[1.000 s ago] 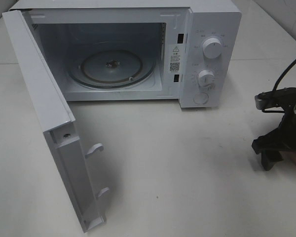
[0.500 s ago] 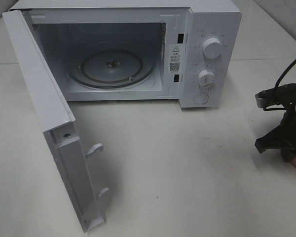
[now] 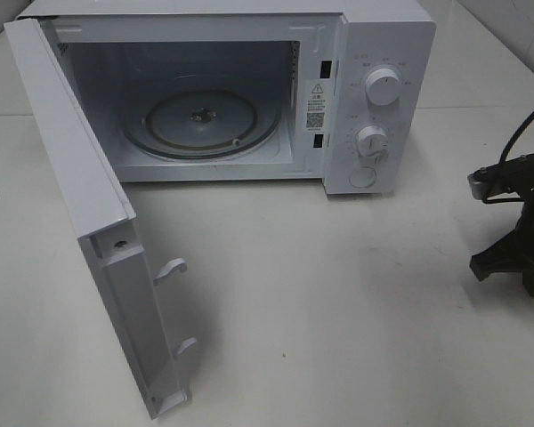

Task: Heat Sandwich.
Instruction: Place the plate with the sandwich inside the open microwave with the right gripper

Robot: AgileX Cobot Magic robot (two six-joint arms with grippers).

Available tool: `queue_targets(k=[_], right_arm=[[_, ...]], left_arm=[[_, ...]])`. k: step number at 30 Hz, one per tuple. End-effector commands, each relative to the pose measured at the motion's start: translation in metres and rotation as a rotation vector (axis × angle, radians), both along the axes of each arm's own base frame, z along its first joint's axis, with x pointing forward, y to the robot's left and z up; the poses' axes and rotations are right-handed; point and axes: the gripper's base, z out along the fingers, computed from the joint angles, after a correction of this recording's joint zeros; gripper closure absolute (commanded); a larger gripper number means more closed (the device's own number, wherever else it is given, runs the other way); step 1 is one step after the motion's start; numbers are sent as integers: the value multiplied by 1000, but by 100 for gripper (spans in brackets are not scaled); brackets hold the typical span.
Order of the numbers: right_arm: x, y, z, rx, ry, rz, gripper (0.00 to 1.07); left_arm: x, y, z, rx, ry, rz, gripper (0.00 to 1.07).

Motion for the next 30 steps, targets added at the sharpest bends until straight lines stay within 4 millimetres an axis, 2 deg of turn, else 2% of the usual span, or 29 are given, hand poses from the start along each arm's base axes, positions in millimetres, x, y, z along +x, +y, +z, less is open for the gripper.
queue_targets(k=[1, 6, 15, 30], right_arm=[[-2, -2, 0, -16, 20, -31, 107], [-4, -2, 0, -22, 35, -35, 107], [-6, 10, 2, -72, 49, 18, 107], [-16, 9, 40, -108, -12, -13, 107]], left_arm=[[-2, 0, 0, -1, -22, 2, 9], [-2, 0, 0, -1, -22, 2, 9], [-2, 0, 0, -1, -22, 2, 9], [-2, 0, 0, -1, -22, 2, 9]])
